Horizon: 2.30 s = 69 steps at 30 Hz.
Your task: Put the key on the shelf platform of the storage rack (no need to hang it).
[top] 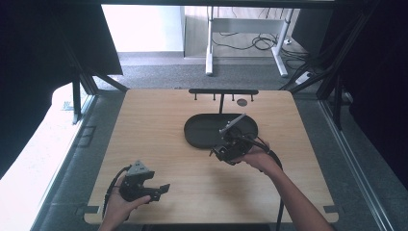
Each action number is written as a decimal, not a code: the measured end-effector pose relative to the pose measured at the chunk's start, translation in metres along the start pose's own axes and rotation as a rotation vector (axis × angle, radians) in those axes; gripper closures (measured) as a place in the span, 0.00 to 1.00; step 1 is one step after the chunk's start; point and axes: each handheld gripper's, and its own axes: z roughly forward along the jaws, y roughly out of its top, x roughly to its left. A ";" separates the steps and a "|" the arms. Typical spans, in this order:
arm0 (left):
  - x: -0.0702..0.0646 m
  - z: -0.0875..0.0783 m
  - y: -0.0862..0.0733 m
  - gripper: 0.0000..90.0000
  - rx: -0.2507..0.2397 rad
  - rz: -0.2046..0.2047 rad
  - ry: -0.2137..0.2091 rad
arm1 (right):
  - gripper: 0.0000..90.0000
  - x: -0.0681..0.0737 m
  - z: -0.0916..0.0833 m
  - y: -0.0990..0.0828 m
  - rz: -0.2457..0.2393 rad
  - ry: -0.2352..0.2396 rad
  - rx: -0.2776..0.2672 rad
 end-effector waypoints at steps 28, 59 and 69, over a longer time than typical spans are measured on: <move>-0.001 0.010 -0.002 0.23 0.039 0.013 -0.007 | 0.55 -0.018 0.004 0.022 0.021 -0.038 -0.016; -0.004 0.021 -0.004 0.23 0.092 0.041 -0.020 | 0.55 -0.026 0.013 0.035 0.010 -0.063 0.002; -0.006 0.025 -0.004 0.23 0.109 0.053 -0.025 | 0.55 -0.027 0.015 0.036 0.010 -0.060 -0.001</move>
